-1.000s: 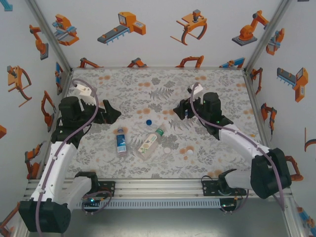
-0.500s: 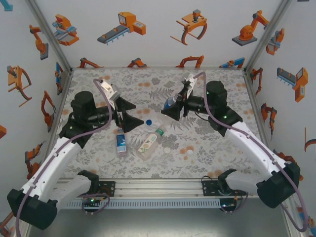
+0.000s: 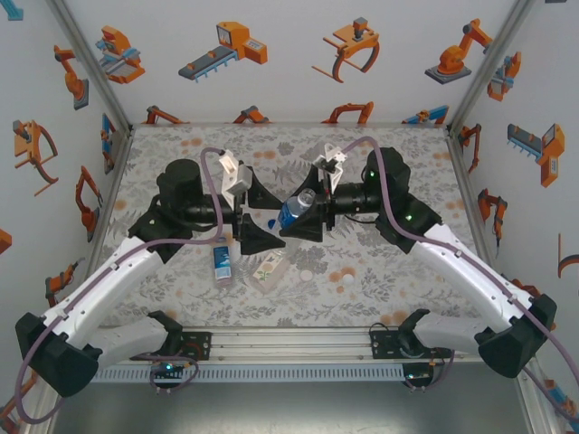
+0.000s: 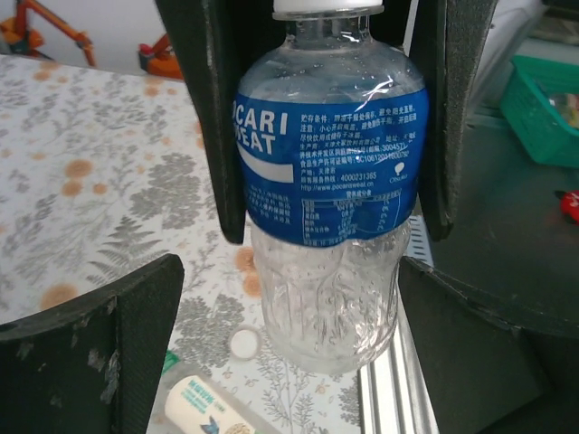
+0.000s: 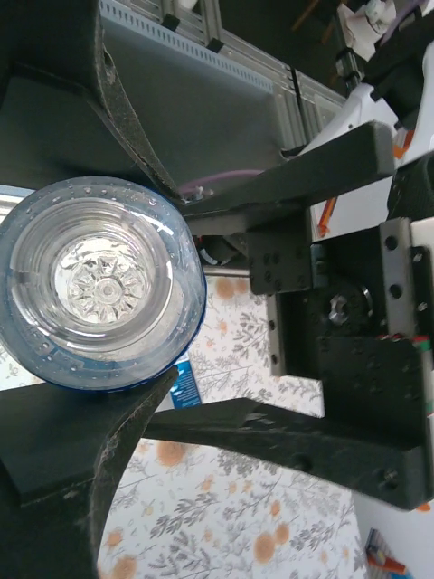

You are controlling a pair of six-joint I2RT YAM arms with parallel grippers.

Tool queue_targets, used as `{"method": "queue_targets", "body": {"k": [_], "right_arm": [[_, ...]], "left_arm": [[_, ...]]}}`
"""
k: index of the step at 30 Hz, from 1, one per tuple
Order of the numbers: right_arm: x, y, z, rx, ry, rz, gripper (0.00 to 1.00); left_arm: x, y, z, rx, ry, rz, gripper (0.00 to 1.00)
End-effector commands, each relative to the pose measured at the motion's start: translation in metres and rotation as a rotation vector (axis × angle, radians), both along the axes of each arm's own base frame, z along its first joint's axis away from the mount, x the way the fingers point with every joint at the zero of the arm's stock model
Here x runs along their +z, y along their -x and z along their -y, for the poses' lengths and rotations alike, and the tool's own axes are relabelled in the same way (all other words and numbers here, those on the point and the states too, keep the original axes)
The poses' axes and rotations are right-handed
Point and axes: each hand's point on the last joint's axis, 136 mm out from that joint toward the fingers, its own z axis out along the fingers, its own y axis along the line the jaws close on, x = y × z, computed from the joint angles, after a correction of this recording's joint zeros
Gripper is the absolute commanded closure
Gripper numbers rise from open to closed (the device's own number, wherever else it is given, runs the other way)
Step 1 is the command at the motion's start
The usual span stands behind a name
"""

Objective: Screw on the bottle caps

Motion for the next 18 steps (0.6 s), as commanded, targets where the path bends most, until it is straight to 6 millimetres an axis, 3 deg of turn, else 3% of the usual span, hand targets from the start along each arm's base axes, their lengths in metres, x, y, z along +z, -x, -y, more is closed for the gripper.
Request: {"method": "queue_targets", "body": {"k": [1, 7, 18], "right_arm": [[0.032, 0.02, 0.003, 0.066, -0.074, 0.106, 0.93], [0.043, 0.038, 0.003, 0.146, -0.112, 0.162, 0.99], [0.047, 0.003, -0.005, -0.101, -0.035, 0.159, 1.0]], "left_arm": [[0.016, 0.022, 0.003, -0.118, 0.033, 0.033, 0.12], [0.019, 0.035, 0.005, -0.206, 0.04, -0.001, 0.15], [0.019, 0.027, 0.018, -0.136, 0.038, 0.019, 0.19]]}}
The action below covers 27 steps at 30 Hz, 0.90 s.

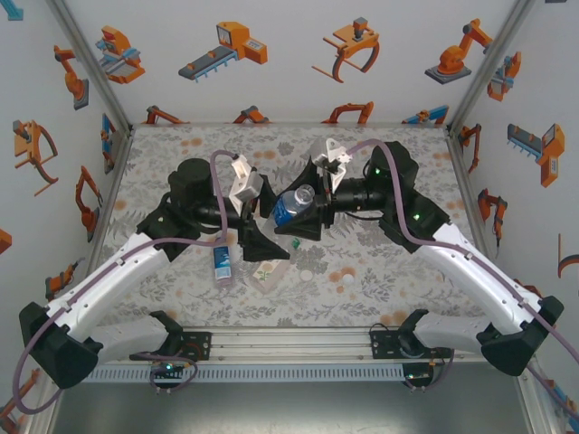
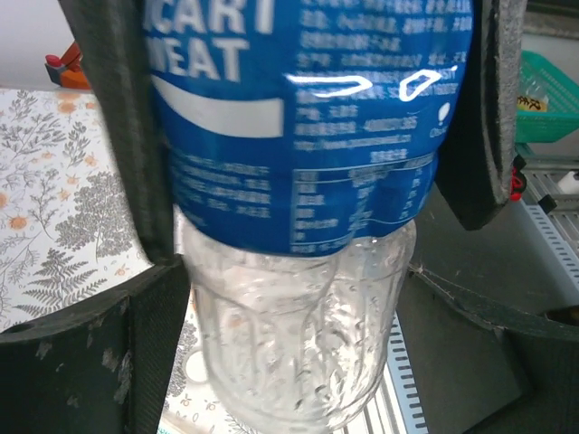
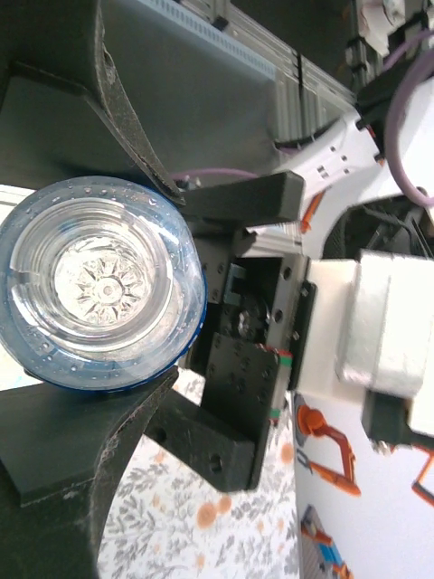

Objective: Screw on the bottle caps

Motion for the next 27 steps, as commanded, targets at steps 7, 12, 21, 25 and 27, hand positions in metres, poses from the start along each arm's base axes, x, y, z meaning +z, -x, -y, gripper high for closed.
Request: {"method": "queue_targets", "body": {"k": [7, 12, 21, 25, 27], "right_arm": [[-0.0005, -0.0151, -0.0036, -0.119, 0.028, 0.004, 1.0], [-0.0009, -0.0071, -0.0068, -0.075, 0.014, 0.022, 1.0], [0.0031, -0.0067, -0.0066, -0.079, 0.009, 0.025, 1.0], [0.0041, -0.0071, -0.0068, -0.081, 0.007, 0.024, 1.0], [0.0049, -0.0081, -0.0066, -0.088, 0.006, 0.024, 1.0]], "left_arm": [[0.0203, -0.0113, 0.0056, 0.107, 0.07, 0.08, 0.25], [0.0187, -0.0094, 0.0042, 0.106, 0.073, 0.083, 0.29], [0.0177, -0.0044, 0.0017, 0.088, 0.075, 0.093, 0.36], [0.018, -0.0021, 0.0025, 0.068, 0.073, 0.091, 0.39], [0.0165, -0.0022, 0.0032, 0.063, 0.071, 0.091, 0.36]]}}
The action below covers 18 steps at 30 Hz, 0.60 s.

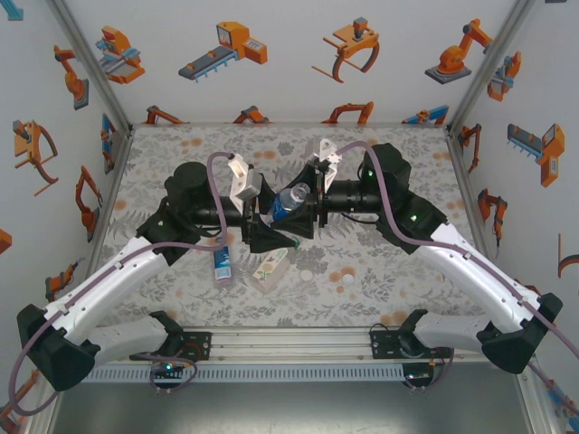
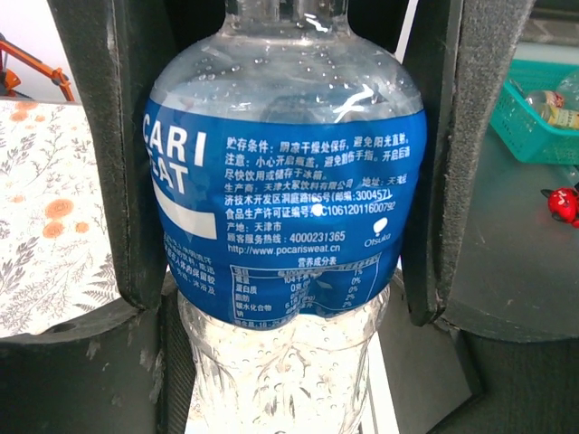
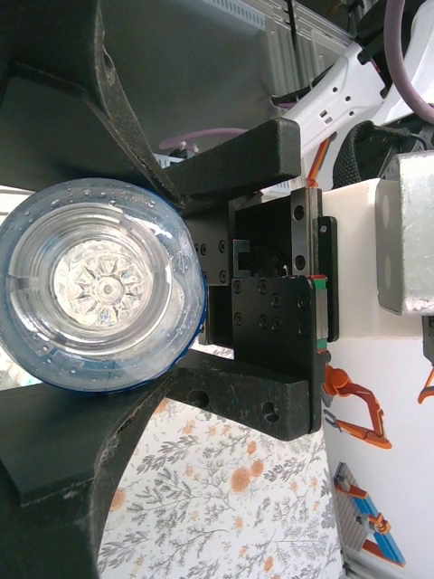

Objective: Screw on the bottle caps

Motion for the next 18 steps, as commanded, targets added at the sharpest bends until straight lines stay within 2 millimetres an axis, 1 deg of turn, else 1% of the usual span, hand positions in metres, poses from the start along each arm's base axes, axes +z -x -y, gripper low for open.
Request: {"method": "queue_targets", "body": {"k": [1, 9, 14, 17, 18], "right_arm": [[0.0176, 0.0043, 0.0003, 0.007, -0.039, 0.041, 1.0], [0.0209, 0.0032, 0.0001, 0.001, -0.043, 0.044, 1.0], [0.0205, 0.0026, -0.0002, -0.001, -0.042, 0.043, 1.0], [0.0201, 0.0026, 0.0001, -0.002, -0.041, 0.042, 1.0], [0.02, 0.0024, 0.0001, -0.004, -0.041, 0.042, 1.0]], "left_arm": [[0.0081, 0.0095, -0.0008, -0.043, 0.025, 0.028, 0.34], [0.011, 0.0115, -0.0002, -0.063, 0.037, 0.04, 0.43], [0.0134, 0.0121, -0.0005, -0.066, 0.044, 0.046, 0.51], [0.0133, 0.0117, -0.0002, -0.066, 0.045, 0.047, 0.53], [0.0125, 0.0116, 0.0, -0.066, 0.043, 0.044, 0.55]]}}
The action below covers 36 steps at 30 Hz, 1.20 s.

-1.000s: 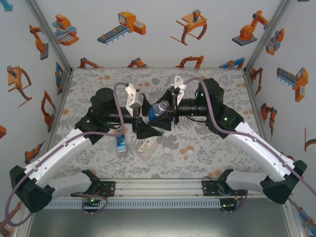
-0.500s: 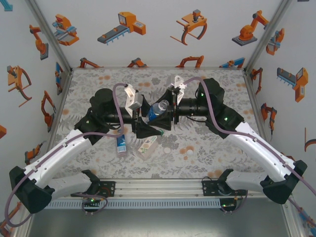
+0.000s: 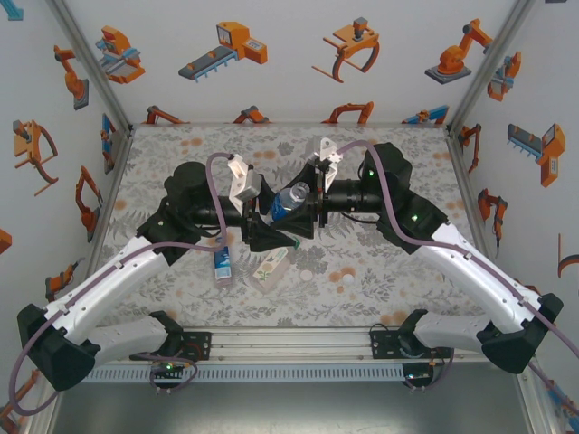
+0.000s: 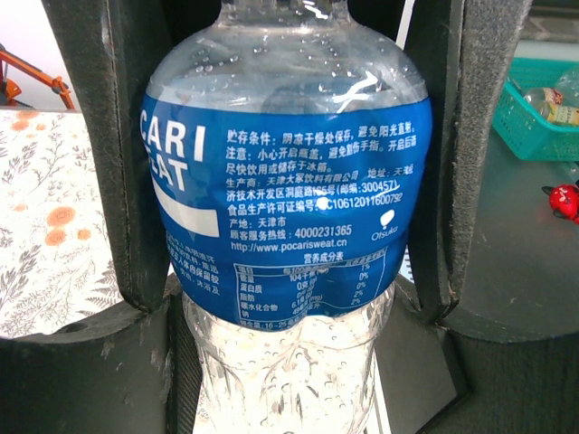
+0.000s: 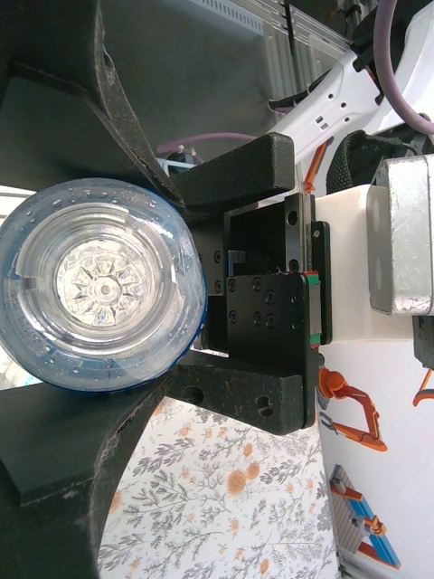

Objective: Screw on the bottle caps

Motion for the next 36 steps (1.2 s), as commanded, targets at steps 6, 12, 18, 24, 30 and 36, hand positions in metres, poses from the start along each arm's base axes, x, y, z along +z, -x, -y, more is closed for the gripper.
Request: {"method": "queue_targets", "body": {"k": [6, 12, 18, 24, 30, 36], "right_arm": [[0.016, -0.004, 0.003, -0.045, -0.033, 0.041, 0.91], [0.023, -0.009, 0.01, -0.113, -0.042, 0.047, 0.28], [0.035, -0.007, 0.024, -0.169, -0.058, 0.079, 0.21], [0.036, -0.015, 0.042, -0.292, -0.045, 0.064, 0.21], [0.014, -0.046, 0.067, -0.538, 0.013, -0.025, 0.22], [-0.043, -0.075, 0.089, -0.752, 0.16, -0.173, 0.27]], "left_arm": [[0.007, 0.01, 0.0, -0.056, 0.024, 0.031, 0.68], [0.001, 0.006, -0.001, -0.017, 0.008, 0.032, 0.74], [-0.009, -0.007, -0.003, 0.058, -0.02, 0.036, 0.8], [-0.019, -0.025, -0.01, 0.153, -0.049, 0.029, 0.85], [-0.032, -0.055, -0.036, 0.296, -0.097, -0.025, 0.98], [-0.051, -0.074, -0.065, 0.387, -0.186, -0.075, 1.0]]}}
